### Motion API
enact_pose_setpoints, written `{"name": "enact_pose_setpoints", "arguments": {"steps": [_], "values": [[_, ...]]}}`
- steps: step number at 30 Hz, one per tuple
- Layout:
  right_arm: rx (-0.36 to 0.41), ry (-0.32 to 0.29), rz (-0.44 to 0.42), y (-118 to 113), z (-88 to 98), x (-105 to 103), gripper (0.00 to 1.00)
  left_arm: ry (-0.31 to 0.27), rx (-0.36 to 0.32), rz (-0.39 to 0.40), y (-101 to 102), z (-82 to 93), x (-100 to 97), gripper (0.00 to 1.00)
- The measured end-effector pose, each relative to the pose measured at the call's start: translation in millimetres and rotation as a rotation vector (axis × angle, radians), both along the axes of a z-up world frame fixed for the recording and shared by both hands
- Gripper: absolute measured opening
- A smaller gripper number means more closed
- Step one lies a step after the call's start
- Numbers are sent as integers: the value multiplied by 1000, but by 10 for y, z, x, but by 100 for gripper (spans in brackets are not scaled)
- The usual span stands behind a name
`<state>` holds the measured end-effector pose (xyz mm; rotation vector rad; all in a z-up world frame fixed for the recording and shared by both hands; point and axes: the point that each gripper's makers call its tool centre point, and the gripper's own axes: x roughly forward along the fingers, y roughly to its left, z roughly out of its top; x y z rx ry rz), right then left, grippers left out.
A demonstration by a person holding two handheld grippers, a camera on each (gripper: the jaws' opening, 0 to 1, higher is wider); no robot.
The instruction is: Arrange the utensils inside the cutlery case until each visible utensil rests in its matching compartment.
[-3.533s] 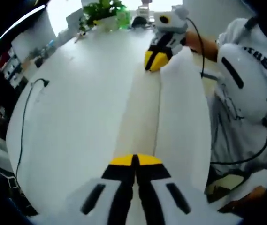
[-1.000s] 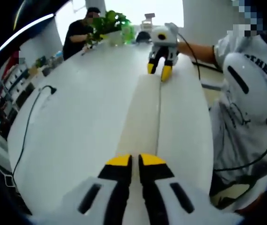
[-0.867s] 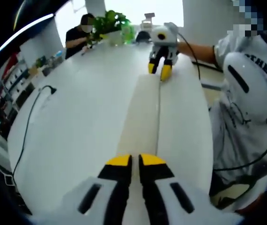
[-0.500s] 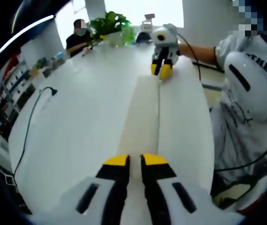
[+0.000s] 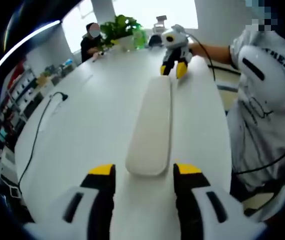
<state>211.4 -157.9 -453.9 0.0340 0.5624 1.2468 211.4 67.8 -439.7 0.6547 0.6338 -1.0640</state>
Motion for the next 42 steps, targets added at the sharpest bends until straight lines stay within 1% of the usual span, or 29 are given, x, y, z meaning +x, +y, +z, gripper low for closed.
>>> {"name": "enact_pose_setpoints", "arguments": {"steps": [1,4,8,11,13,14,16,18,20,22,23,24,26,32,35,39,41,42], "values": [[1,7,-2,2,-3,-10,29,0,2,-2,-3,-11,9,52],[5,53,-17,5,-26,-19,25,0,-3,-2,-21,-16,50,52],[18,97,-24,9,-33,-21,23,23,-17,-2,-65,-54,105,51],[45,152,-26,21,-21,-43,21,52,-21,-6,-84,-91,93,47],[73,196,-28,36,4,-56,19,91,-32,-12,-114,-108,47,41],[84,205,-29,40,18,-49,18,103,-35,-8,-120,-116,35,41],[99,237,-39,40,28,-35,17,99,-35,-6,-123,-119,53,41],[108,255,-45,42,18,-22,16,102,-38,-3,-124,-118,52,41],[124,294,-59,54,15,-33,13,98,-38,-7,-126,-120,53,41],[131,336,-77,57,-6,-41,9,96,-37,-9,-126,-120,55,41],[131,338,-78,55,-13,-37,7,95,-35,-11,-127,-121,55,41],[139,379,-88,62,-16,-59,7,94,-35,-13,-131,-120,52,41],[153,409,-93,74,-15,-61,6,92,-34,-13,-132,-120,55,41],[164,452,-96,87,16,-109,3,82,-30,-14,-138,-118,59,41],[173,443,-101,85,46,-115,0,82,-29,-12,-136,-114,64,41],[167,434,-100,76,35,-114,0,82,-30,-19,-132,-105,65,40],[155,418,-95,75,23,-121,0,78,-30,-23,-134,-100,66,40],[146,406,-92,74,15,-123,2,77,-28,-25,-135,-102,60,40]]}}
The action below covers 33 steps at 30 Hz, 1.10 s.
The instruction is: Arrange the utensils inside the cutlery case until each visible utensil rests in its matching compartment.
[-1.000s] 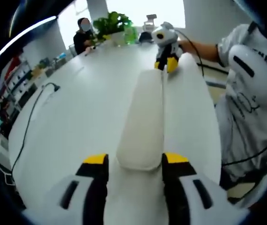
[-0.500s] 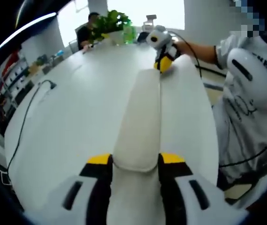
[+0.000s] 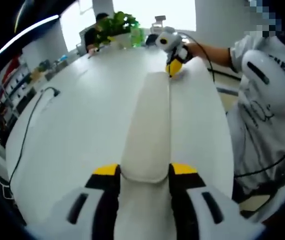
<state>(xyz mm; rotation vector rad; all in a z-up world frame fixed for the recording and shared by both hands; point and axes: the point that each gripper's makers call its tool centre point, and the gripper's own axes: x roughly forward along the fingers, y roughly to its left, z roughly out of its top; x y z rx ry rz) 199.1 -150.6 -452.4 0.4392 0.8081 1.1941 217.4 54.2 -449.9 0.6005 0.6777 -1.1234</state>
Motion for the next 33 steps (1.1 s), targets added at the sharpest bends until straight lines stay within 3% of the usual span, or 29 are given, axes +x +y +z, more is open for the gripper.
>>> {"name": "enact_pose_setpoints", "arguments": {"steps": [2,8,17,33], "values": [[-6,-14,0,-12,-4,10,7,-1,0,-2,2,3,1,40],[21,-11,-7,-24,36,35,7,-7,11,-11,9,11,0,40],[62,55,-19,-19,55,37,4,-11,24,-23,20,12,-6,40],[26,38,-10,-23,40,4,4,4,33,-37,22,-5,9,40]]}}
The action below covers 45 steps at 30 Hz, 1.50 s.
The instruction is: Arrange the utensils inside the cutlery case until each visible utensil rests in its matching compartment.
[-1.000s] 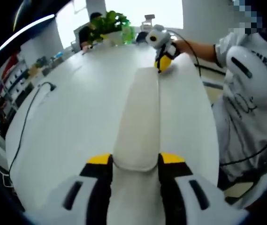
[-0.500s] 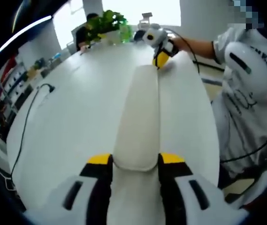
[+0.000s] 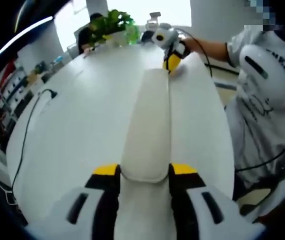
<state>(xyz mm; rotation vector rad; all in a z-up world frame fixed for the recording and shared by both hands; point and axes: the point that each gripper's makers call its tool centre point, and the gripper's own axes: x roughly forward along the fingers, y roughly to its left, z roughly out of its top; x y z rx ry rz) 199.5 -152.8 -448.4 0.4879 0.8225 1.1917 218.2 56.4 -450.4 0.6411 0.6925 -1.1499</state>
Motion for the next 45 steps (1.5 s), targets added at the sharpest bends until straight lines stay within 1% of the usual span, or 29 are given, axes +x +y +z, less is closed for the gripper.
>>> {"name": "enact_pose_setpoints", "arguments": {"steps": [9,16,26,31,35,38,42,45], "values": [[2,0,0,-1,-14,-1,4,1,11,-8,9,-5,-17,40],[-5,-23,12,21,19,-13,4,-6,21,-8,41,26,5,40],[0,-28,15,31,26,-49,4,-4,30,-22,59,20,18,40],[0,-37,15,31,36,-43,4,-19,49,-39,61,24,4,39],[17,-21,16,41,30,-47,5,-23,59,-51,83,10,-12,39],[23,-22,6,27,42,-33,7,-29,63,-56,107,18,-20,39],[29,-18,1,28,47,-29,7,-19,49,-49,121,32,-27,40],[31,-11,-14,13,40,1,7,-11,49,-39,147,8,-8,41]]}}
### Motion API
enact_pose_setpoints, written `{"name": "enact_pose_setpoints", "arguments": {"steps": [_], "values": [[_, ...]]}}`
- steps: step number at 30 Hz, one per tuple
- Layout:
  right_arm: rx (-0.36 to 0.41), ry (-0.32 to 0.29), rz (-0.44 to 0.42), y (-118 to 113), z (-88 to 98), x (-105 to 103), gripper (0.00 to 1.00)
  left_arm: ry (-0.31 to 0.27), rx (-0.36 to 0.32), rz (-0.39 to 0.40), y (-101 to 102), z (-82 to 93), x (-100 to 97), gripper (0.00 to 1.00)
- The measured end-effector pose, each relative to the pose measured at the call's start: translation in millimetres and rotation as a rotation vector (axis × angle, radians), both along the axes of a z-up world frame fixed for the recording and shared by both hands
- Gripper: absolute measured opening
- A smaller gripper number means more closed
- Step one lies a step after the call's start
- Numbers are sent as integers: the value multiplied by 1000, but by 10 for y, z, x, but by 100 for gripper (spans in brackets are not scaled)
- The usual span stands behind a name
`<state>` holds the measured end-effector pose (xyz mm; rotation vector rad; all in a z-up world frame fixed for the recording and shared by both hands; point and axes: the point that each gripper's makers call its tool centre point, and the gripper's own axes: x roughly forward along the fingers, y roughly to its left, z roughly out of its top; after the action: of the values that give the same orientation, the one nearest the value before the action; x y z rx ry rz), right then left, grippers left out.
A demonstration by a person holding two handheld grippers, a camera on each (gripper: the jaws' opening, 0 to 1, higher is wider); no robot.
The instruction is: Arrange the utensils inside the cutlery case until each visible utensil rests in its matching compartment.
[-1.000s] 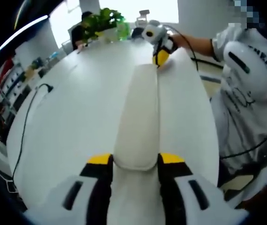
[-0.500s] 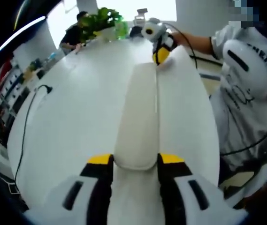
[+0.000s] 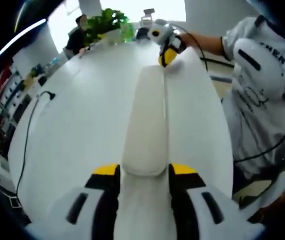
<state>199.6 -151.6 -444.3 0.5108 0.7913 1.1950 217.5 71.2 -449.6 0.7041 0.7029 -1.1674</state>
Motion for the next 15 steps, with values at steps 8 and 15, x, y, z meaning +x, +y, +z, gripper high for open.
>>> {"name": "enact_pose_setpoints", "arguments": {"steps": [8,15], "values": [[19,35,-25,-10,-1,70,8,15,-11,32,52,-3,9,41],[15,62,-28,12,-20,78,5,45,-18,52,62,-54,-13,39]]}}
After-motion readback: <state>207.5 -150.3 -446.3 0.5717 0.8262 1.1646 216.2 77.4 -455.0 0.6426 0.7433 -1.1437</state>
